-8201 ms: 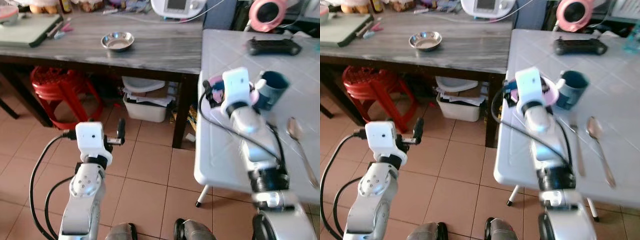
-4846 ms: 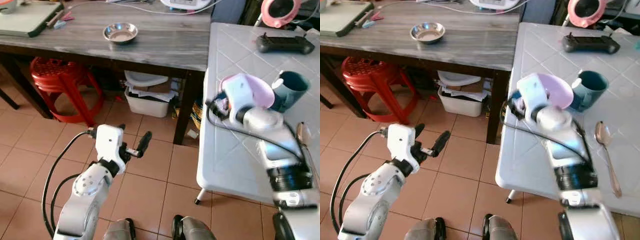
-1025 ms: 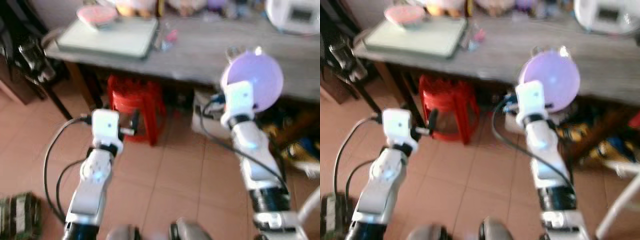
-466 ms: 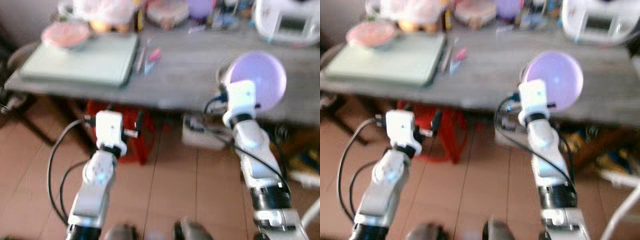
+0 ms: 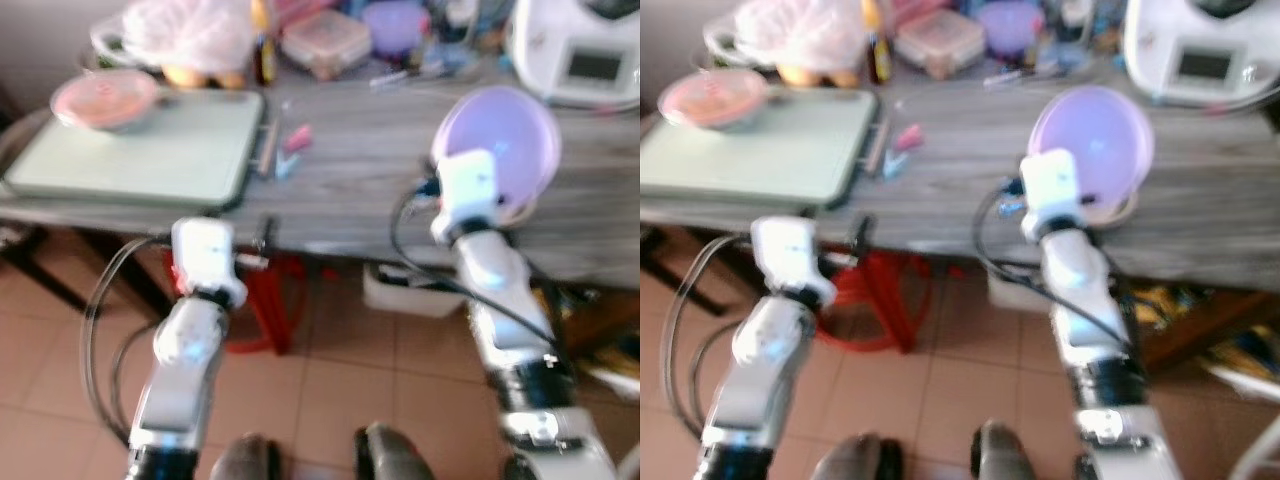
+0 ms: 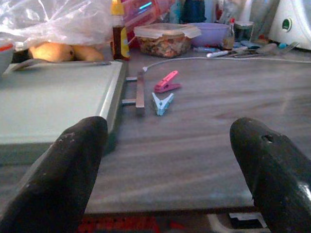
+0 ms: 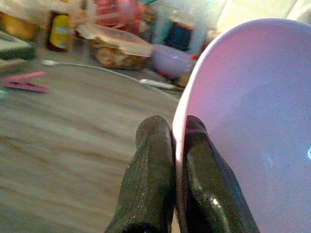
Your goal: Setting the table
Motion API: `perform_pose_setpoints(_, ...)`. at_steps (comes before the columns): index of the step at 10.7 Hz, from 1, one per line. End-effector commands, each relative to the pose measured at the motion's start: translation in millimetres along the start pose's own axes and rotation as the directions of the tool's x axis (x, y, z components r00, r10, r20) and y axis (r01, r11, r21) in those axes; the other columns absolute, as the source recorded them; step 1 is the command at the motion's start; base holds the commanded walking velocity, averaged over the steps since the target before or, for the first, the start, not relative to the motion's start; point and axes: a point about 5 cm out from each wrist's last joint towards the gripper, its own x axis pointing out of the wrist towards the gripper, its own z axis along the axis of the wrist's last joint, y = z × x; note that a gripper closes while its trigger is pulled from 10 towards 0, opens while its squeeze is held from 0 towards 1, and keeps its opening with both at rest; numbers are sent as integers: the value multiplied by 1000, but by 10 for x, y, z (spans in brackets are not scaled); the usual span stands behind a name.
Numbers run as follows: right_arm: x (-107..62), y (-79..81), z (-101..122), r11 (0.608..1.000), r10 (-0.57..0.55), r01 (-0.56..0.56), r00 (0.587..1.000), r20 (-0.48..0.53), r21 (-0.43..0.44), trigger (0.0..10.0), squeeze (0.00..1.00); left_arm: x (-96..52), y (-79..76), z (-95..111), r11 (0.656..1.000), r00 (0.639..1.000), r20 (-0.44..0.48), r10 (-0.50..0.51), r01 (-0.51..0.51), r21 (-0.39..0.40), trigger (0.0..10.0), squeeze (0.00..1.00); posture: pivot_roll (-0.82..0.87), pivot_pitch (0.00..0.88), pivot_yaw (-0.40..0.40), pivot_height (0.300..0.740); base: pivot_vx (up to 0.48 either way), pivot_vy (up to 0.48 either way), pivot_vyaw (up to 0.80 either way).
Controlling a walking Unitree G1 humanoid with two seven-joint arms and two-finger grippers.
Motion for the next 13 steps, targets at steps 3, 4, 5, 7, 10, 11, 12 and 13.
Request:
perform_pose_setpoints(3,77,22,64,999,-15,15,1000,12,32,10000,0,-65,56,-2,1000,1000,-2,10,-10,-1,10000,0,10,147,13,740,276,0,-458)
perform_pose_setpoints(4,75,24,66,999,-14,14,1000,16,31,10000,0,-68,55,-1,1000,1000,-2,11,-11,-2,10000,0,11,149,13,740,428,0,0)
perform_pose_setpoints(5,77,32,75,1000,-10,9,1000,25,26,10000,0,-68,55,1,1000,1000,-2,10,-10,-1,10000,0,9,151,14,740,428,0,0)
perform_pose_setpoints(7,78,30,76,1000,-9,9,1000,28,25,10000,0,-75,62,-6,1000,1000,-10,20,-20,-12,10000,0,8,151,14,740,332,0,0)
perform_pose_setpoints(10,89,110,86,997,60,-62,997,41,40,10000,0,-92,137,-8,996,996,-14,86,-86,-25,10000,0,13,152,11,740,162,0,0)
perform_pose_setpoints(11,94,156,79,994,103,-104,994,38,40,10000,0,-103,165,-6,994,994,-14,105,-105,13,10000,0,15,152,12,740,0,0,0)
perform_pose_setpoints(12,110,210,107,981,164,-169,985,56,97,10000,0,-158,241,-27,987,987,-32,158,-158,15,10000,0,20,157,17,740,0,0,0)
perform_pose_setpoints(13,123,293,150,958,252,-260,964,81,123,10000,0,-232,286,-49,983,982,-47,181,-180,24,10000,0,21,158,18,740,0,0,0)
